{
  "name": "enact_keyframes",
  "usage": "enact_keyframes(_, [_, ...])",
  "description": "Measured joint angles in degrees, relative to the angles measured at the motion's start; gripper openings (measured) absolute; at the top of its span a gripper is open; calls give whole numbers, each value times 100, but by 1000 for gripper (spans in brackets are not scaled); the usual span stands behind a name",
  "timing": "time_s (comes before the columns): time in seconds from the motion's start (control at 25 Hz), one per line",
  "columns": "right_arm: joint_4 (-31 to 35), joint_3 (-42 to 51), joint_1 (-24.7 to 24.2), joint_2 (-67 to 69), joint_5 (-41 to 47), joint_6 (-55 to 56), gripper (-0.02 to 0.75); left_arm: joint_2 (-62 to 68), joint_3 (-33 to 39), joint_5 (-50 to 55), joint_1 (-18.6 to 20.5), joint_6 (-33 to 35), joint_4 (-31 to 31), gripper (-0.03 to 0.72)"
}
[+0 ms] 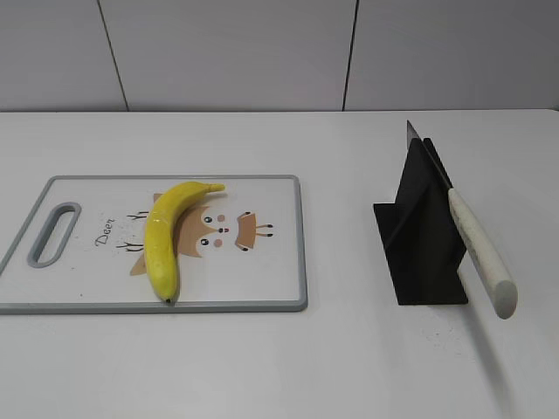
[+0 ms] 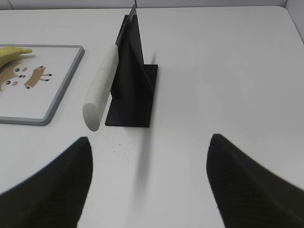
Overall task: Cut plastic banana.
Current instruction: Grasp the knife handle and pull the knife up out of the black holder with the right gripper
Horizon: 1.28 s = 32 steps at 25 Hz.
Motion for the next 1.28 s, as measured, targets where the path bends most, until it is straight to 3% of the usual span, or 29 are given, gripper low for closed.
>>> enact_keyframes(1.28, [128,0,0,0,0,0,586,0,0,0,0,0,-4,589])
